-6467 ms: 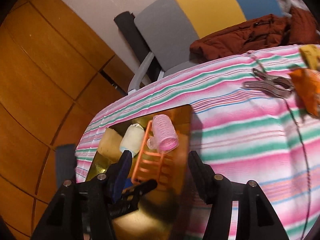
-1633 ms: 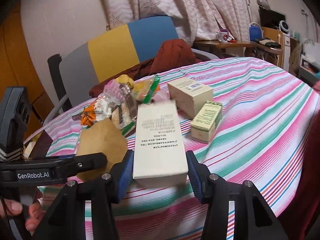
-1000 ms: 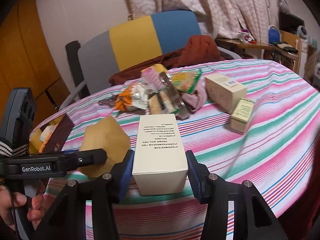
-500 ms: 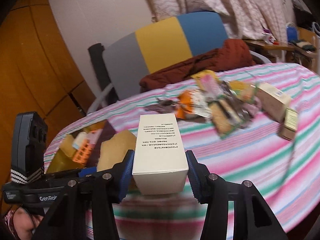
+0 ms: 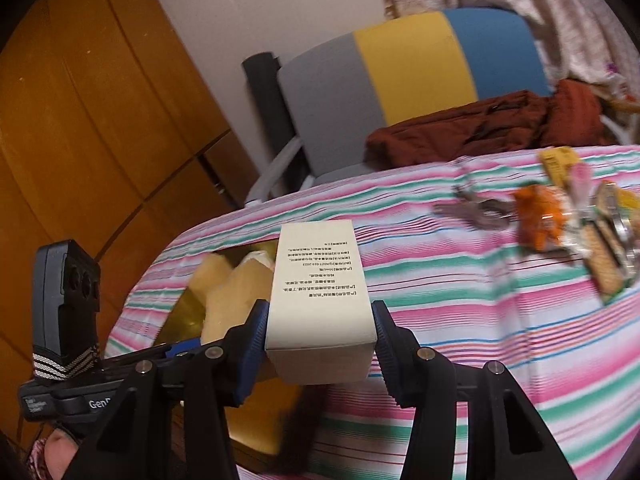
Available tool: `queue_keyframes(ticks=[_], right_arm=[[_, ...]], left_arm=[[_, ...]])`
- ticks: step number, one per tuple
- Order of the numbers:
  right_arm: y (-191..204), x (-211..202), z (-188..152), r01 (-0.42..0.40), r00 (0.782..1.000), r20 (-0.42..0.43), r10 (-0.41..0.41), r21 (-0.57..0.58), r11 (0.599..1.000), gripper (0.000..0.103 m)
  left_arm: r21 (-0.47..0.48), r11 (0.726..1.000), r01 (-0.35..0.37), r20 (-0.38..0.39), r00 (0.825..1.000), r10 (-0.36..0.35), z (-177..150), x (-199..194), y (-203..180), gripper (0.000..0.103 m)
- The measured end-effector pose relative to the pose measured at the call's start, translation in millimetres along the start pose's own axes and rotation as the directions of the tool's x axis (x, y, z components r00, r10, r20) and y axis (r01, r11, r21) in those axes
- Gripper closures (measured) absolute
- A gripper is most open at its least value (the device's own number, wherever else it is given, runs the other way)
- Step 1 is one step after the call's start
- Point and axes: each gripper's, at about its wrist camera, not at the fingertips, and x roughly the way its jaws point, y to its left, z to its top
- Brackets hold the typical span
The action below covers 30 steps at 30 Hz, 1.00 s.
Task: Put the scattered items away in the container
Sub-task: 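Lift the white box and tan sponge and carry both toward the gold tray, then lower the white box and sponge into the tray and open both tools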
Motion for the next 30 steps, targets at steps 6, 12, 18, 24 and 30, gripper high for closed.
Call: queue_keyframes(ticks=[6,12,18,24,30], right_arm=[[37.2,45.1,-7.9,-0.064,0.994,-0.089,0.064,0.002,0.998,0.052],[79.6,80.6,-16.6,-0.113,0.983,-0.149,0.105,-0.040,0.993,0.052],[99.5,120.5,-24.1,-0.119,0.975,-0.194,0.108,-0.045,0.992,0.052],[92.0,119.9,-29.7,-0.135,0.970,-0.205,0.128,-0.017,0.991,0.048],[87.7,113.0,-37.7,-0.159,0.955,-0.253,0.155,0.002,0.987,0.048]], left_arm=[[-0.040,0.996,-0.082,-0.020,0.997,0.081,-2.7,-14.6,52.6,0.041],[-0.067,0.984,-0.167,-0.045,0.985,0.164,-2.7,-22.7,99.7,0.040],[-0.066,0.956,-0.287,-0.085,0.956,0.281,5.2,-13.6,126.6,0.033],[-0.097,0.962,-0.255,-0.070,0.966,0.249,5.6,-23.8,129.5,0.031],[-0.134,0.966,-0.221,-0.075,0.974,0.213,8.9,-32.7,133.1,0.027]])
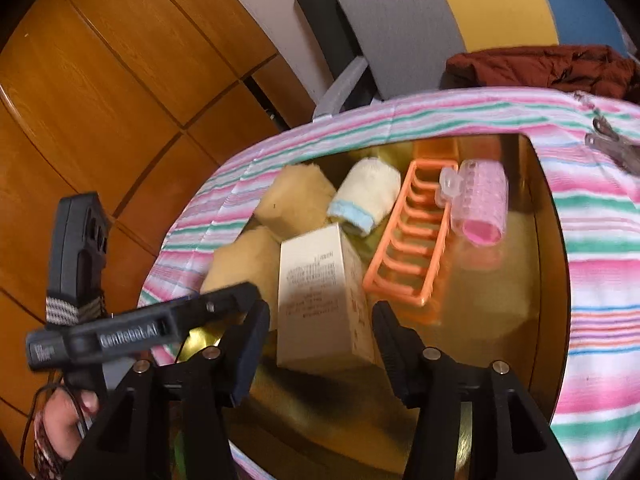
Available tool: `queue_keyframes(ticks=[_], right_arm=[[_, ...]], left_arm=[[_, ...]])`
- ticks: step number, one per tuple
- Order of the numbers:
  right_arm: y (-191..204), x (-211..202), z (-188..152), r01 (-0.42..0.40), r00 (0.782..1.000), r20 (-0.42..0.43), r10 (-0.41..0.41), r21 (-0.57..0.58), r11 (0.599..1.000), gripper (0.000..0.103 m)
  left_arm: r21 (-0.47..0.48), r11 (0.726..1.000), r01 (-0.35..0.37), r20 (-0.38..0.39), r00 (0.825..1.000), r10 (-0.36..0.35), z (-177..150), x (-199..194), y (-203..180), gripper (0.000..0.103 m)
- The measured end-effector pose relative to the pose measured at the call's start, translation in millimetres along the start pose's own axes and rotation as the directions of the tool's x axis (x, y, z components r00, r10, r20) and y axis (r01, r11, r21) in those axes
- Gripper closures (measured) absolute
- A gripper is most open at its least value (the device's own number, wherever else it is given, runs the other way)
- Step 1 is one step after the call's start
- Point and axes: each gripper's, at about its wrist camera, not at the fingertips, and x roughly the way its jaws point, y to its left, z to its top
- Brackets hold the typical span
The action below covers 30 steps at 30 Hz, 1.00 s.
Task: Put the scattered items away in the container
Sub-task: 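Lower the white box and sponge into the tray and open both tools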
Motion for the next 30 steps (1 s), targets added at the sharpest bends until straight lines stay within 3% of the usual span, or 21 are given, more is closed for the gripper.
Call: queue_keyframes(ticks=[2,4,5,9,13,15,18,22,30], right_arm=[[2.7,5.0,-3.4,-0.007,1.000,-0.031,0.007,-0.008,1.000,0.051],[6.5,10.7,-6.9,-0.012,0.999,-0.052,0.011,-0.022,1.000,0.063],[8.5,13.8,-8.2,-0.017,0.998,-0.062,0.015,-0.026,1.000,0.064],[13.5,22.4,-9.7,-0.036,0.996,-0.083,0.034,-0.022,0.999,0.065],[16.9,29.6,-5.3,-0.003,0.997,-0.071,0.000,-0.042,0.999,0.065],[14.8,32.3,-0.1,0.038,0.998,-0.049,-0.041,-0.053,0.998,0.065],[8.5,32.4,3.4,0.016,0.999,-0.046,-0.018,-0.028,0.999,0.065],[8.0,26.1,-2.7,-0.016,0.999,-0.046,0.015,-0.017,1.000,0.064],[18.6,29.6,-4.8,-0.013,0.998,-0.066,0.010,-0.055,0.998,0.064]], left_arm=[[0.027,1.000,-0.010,0.010,1.000,0.010,1.5,0.6,-3.3,0.027],[0.054,0.998,-0.030,0.015,0.999,0.029,4.6,4.4,-5.6,0.027],[0.059,0.998,-0.036,0.021,0.999,0.035,7.3,5.7,-5.2,0.027],[0.053,0.999,-0.012,0.030,0.999,0.011,16.9,10.2,-1.4,0.027],[0.082,0.996,-0.019,0.007,1.000,0.018,18.2,10.5,-4.2,0.028],[0.058,0.998,0.004,0.009,1.000,-0.004,18.5,8.3,-1.5,0.028],[-0.021,0.999,0.048,0.004,0.999,-0.048,16.3,5.5,9.8,0.028],[-0.104,0.987,0.122,0.061,0.991,-0.116,13.3,-5.9,21.8,0.026],[-0.078,0.991,0.107,0.164,0.982,-0.093,12.4,-29.8,21.6,0.026]])
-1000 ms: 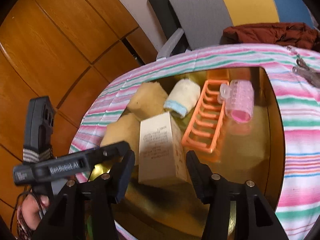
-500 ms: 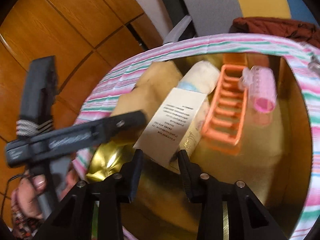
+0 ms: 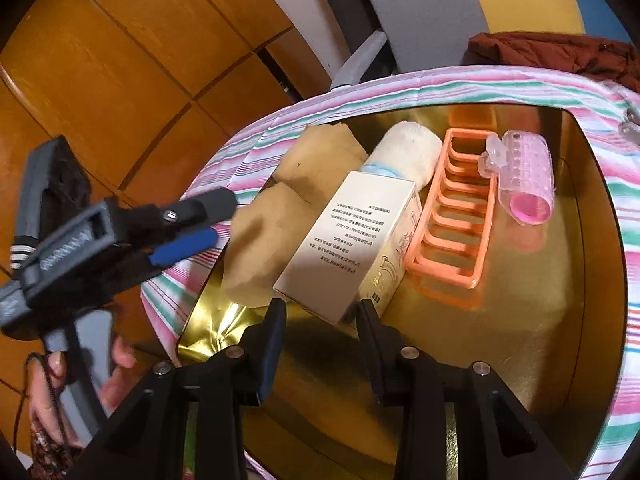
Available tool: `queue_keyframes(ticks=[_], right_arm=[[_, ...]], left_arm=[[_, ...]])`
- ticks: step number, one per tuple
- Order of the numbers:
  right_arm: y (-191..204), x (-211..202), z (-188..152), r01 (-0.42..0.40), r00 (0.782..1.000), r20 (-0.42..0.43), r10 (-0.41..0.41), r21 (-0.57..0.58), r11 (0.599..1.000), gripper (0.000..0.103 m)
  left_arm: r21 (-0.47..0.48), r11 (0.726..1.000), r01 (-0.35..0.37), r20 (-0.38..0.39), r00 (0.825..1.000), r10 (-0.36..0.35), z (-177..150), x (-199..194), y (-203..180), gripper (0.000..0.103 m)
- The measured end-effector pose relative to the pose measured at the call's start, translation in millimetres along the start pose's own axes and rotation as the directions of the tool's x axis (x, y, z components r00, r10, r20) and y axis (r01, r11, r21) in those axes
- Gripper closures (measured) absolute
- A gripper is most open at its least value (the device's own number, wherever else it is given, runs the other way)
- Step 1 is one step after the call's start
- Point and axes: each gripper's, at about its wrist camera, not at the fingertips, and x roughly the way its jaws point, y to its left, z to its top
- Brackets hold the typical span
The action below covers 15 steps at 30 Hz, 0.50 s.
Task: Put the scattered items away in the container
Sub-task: 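Lower the white box and sponge into the tray and open both tools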
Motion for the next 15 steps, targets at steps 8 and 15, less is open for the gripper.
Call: queue_keyframes(ticks=[8,15], right_arm=[[7.1,13.9,17.3,0.058,0.998,0.041,-0.057,-0.041,0.997,0.066],[-2.9,-7.2,5.3,-0.020,0.998,0.059,0.020,0.007,1.000,0.064]], left_arm=[[-0.023,0.998,-0.060,0.041,0.997,0.061,-6.5,-3.3,5.5,0.028],[-0.024,0.999,-0.049,0.054,0.997,0.050,-17.1,-0.1,1.6,0.028]])
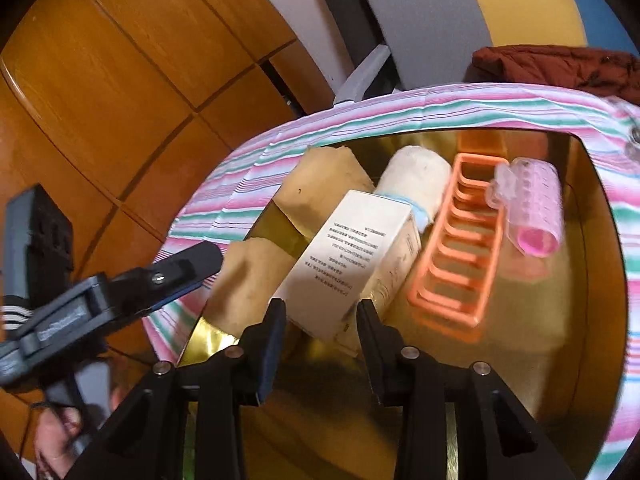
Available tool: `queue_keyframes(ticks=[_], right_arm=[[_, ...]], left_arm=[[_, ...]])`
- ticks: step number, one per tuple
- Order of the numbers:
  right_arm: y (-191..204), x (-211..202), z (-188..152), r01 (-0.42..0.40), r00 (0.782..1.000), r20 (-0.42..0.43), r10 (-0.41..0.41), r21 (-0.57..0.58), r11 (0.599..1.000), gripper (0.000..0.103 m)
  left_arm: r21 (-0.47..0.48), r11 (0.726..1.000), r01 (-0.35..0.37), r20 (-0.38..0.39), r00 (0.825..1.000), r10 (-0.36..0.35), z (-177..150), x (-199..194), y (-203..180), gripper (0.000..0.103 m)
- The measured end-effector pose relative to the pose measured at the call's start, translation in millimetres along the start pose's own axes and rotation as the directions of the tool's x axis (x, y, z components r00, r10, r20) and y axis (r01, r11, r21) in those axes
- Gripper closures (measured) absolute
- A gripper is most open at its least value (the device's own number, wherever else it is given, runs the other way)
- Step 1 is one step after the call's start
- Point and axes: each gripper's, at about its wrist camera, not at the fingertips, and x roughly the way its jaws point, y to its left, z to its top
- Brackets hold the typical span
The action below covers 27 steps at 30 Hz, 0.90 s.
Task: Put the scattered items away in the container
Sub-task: 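Lower the white box and sponge into the tray and open both tools, then move both tools back from the tray toward the remaining items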
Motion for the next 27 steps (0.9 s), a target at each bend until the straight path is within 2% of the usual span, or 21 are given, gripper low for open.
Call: queue_keyframes(ticks=[6,12,16,20,27], right_arm=[[-4.5,-29.2,-10.3,-0.017,0.998,0.053,0.014,0.044,0.999,0.055],[-17.9,-72.1,-19.8,0.000,0.992,0.124,-0.007,0.062,0.998,0.054],[-30.1,-100.3,-26.9,0.055,0.982,0.178,-0.065,0.062,0.997,0.048],[-51.0,-126.7,-38.9,0.135,0.966,0.213,-0.149,0.075,0.988,0.048],[-106.6,-173.9,-61.2,0.221,0.936,0.234,-0.264,0.196,0.955,0.048]], left_arm=[[-0.018,0.998,0.058,-0.009,0.998,-0.058,-7.8,4.0,-13.0,0.029],[0.032,0.996,0.084,-0.029,0.996,-0.084,-17.2,7.3,-42.6,0.029],[0.068,0.994,0.089,-0.052,0.995,-0.085,-28.7,10.5,-65.6,0.029],[0.131,0.985,0.114,-0.093,0.990,-0.102,-47.0,15.5,-96.9,0.029],[0.253,0.949,0.189,-0.161,0.975,-0.151,-76.6,22.0,-161.6,0.029]])
